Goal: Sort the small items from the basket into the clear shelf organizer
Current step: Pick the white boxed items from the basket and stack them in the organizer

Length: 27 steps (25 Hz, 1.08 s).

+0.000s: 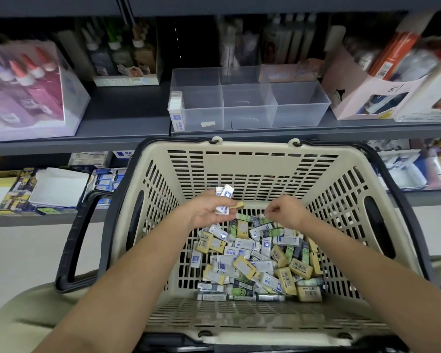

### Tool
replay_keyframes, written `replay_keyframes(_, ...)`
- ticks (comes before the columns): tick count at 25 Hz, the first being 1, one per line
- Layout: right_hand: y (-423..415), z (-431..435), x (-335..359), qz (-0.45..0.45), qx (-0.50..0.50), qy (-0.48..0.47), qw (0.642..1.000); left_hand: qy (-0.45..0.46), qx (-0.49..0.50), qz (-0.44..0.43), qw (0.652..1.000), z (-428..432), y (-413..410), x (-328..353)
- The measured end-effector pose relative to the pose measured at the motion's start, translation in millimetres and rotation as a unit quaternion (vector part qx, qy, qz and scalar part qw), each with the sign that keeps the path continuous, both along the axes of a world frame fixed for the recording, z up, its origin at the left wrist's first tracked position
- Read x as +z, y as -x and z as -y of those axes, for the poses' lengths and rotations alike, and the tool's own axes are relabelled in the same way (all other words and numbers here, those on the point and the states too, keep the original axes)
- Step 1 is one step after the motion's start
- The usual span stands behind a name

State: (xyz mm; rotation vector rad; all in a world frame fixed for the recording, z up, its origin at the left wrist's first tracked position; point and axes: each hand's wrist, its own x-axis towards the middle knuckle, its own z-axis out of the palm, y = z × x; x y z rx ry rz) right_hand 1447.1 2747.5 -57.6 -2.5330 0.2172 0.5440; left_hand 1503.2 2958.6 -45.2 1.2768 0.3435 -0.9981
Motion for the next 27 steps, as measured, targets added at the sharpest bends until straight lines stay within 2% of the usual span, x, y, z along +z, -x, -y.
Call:
replay_keyframes(4,11.0,-13.3,-27.4,-0.051,0.139,0.046,0.988,-0.015,0.020,0.000,1.000,-4.3,-2.3,5.5)
replay_keyframes(5,11.1,-19.4,-32.2,-0.054,0.173,0.083,0.980,-0.022,0.020,-0.001,1.000,-7.5,-1.9,5.4)
replay_keyframes(7,12.3,-30.9,-39.4,-0.029,0.224,0.177,0.958,-0.036,0.014,-0.004,0.999,-15.7,0.5,5.6)
replay_keyframes(9,15.3,-39.6,-41.8,0.011,0.240,0.215,0.947,-0.040,0.010,-0.008,0.999,-22.5,2.5,6.2)
replay_keyframes(11,14.2,-44.2,-36.6,0.049,0.211,0.156,0.964,-0.044,0.015,-0.008,0.999,-24.1,3.9,7.0)
replay_keyframes(13,7.8,-47.8,-21.2,0.059,0.139,0.013,0.988,-0.052,0.016,-0.005,0.998,-21.7,4.4,6.5)
replay_keyframes(15,0.4,-51.2,-3.1,0.051,0.104,-0.088,0.989,-0.059,-0.003,0.000,0.998,-18.0,5.4,7.1)
replay_keyframes(19,-6.0,-56.5,16.5,0.055,0.090,-0.142,0.984,-0.041,-0.023,0.013,0.999,-16.0,3.8,15.8)
replay_keyframes(24,-10.7,-54.6,36.8,0.019,-0.018,-0.328,0.944,-0.028,-0.057,0.051,0.997,-13.5,7.4,23.4)
replay_keyframes(27,-14.2,-54.7,48.3,0.017,-0.020,-0.290,0.957,-0.020,-0.035,0.065,0.997,-13.5,9.3,25.5)
